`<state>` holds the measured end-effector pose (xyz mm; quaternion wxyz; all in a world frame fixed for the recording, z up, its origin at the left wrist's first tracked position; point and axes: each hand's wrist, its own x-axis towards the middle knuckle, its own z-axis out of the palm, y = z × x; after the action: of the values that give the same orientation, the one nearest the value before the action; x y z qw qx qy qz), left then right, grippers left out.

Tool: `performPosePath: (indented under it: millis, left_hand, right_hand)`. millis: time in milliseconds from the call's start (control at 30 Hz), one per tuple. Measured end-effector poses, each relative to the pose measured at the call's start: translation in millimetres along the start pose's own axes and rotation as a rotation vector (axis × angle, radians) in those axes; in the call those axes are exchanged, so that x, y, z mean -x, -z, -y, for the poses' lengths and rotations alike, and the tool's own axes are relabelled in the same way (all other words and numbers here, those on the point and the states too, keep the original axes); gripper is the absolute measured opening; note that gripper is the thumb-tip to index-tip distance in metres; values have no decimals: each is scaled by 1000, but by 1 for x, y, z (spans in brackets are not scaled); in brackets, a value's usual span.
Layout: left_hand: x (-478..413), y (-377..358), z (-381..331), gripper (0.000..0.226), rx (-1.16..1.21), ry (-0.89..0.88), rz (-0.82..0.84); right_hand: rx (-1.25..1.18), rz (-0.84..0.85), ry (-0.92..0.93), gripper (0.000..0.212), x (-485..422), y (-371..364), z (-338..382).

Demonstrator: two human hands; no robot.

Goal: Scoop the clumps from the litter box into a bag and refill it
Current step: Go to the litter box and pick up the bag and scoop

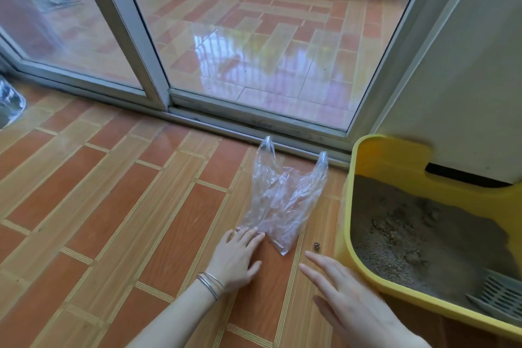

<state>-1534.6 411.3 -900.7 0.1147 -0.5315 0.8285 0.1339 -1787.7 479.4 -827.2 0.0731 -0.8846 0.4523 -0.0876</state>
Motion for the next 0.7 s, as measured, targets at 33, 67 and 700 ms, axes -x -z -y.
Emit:
performPosePath:
  millis: [33, 67, 700]
  left_hand:
    - [9, -3, -1, 71, 7, 1, -17]
    - [21, -8, -4, 66, 24, 3, -29]
    - [166, -50, -48, 48, 91, -49, -249]
  right_hand:
    - [-1, 5, -7, 47, -1, -2, 3]
    - [-3, 17, -5, 46, -1, -4, 6]
    - [4, 243, 221, 46, -5, -57, 39]
